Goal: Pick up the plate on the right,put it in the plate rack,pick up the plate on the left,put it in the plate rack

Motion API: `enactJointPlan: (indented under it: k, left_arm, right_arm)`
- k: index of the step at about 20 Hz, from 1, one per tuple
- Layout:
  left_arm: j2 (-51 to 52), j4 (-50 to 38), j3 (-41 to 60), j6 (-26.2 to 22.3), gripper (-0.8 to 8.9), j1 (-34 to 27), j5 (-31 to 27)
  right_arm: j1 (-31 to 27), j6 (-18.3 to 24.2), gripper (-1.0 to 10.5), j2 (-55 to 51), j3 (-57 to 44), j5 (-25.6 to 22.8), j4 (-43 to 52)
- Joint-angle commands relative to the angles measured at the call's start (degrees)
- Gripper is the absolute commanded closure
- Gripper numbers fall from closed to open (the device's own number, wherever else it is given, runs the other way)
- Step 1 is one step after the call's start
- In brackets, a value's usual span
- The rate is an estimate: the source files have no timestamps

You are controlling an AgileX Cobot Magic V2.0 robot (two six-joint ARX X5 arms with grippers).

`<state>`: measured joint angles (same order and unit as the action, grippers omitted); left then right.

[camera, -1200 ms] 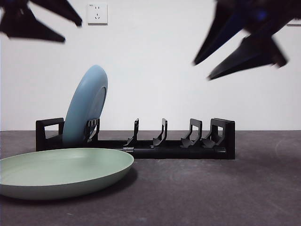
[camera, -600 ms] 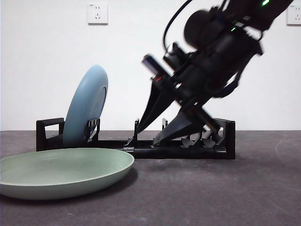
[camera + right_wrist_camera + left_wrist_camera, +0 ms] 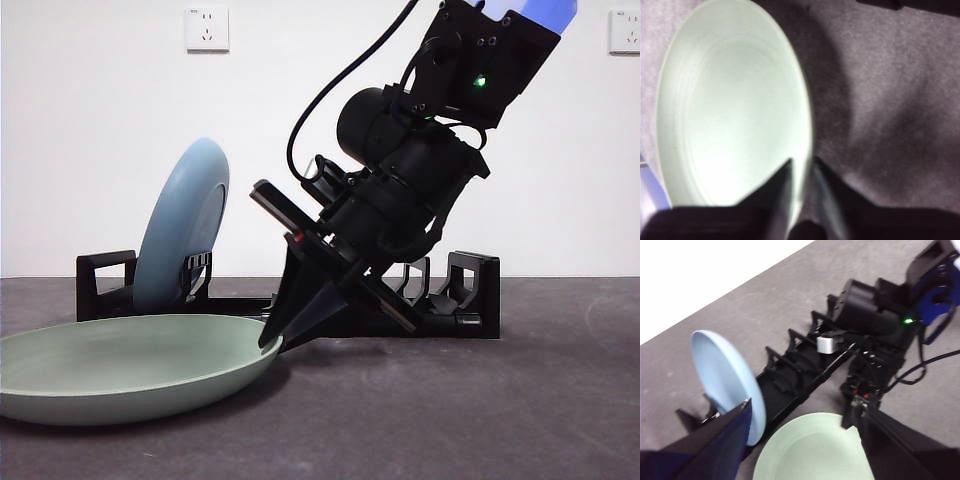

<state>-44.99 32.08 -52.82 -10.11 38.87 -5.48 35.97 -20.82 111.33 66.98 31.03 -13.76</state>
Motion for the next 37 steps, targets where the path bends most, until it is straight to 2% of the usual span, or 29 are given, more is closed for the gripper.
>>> enactJointPlan:
  k: [1,5,7,10,13,16,22,25,28,31,34,37]
  left_arm:
    - [0.04,0.55,-0.17,-0.66,4.7,0.2,-0.61]
    - [0.02,1.66,-0.17,-0.76,4.7,0.2,-0.76]
    - [-0.33,2.75,-0.17,-3.34,4.7,0.2,-0.96]
    - [-1.36,4.26,-0.17,-6.6,4.7,0.66,0.55]
    - [-3.39,5.77,-0.17,-9.46,4.71,4.96,4.92]
    - [-6.93,7.61,-0.17,-9.49,4.71,12.85,4.83]
    - [-18.08,5.81,-0.17,-9.51,4.72,28.63,-2.16]
    - [-24.2,4.37,-0.17,-9.66,4.73,31.85,-5.33]
    - [-28.52,2.19,-0.17,-9.66,4.8,32.04,-9.55]
    - [-29.42,0.85,-0.17,-9.66,6.2,32.04,-10.45]
    - [-29.42,-0.28,-0.17,-9.75,7.2,32.04,-10.45]
    - [-29.42,-0.44,-0.17,-12.11,8.28,32.04,-10.43]
  right_arm:
    - [0.15,-0.83,9.6,0.55,0.02,-0.13,-0.44]
    - [0.07,-0.57,9.6,-0.63,0.02,-0.04,-3.39]
    - [-0.39,0.94,9.6,-2.99,0.02,-0.07,-6.82]
    - [-1.33,4.28,9.6,-8.22,0.02,-3.85,-13.9]
    - [-3.34,6.86,9.6,-14.56,0.02,-7.48,-20.52]
    - [-6.05,8.59,9.6,-20.04,0.02,-7.56,-24.68]
    - [-9.03,11.37,9.6,-25.94,0.02,-7.5,-30.29]
    - [-9.4,11.96,9.6,-27.43,0.02,-7.39,-31.54]
    - [-9.4,12.59,9.6,-28.37,0.02,-7.37,-32.15]
    - [-9.4,13.09,9.6,-28.44,0.02,-7.39,-33.07]
    - [-9.4,13.42,9.6,-28.44,0.02,-7.39,-33.38]
    - [-9.4,13.44,9.6,-28.44,0.02,-7.37,-33.38]
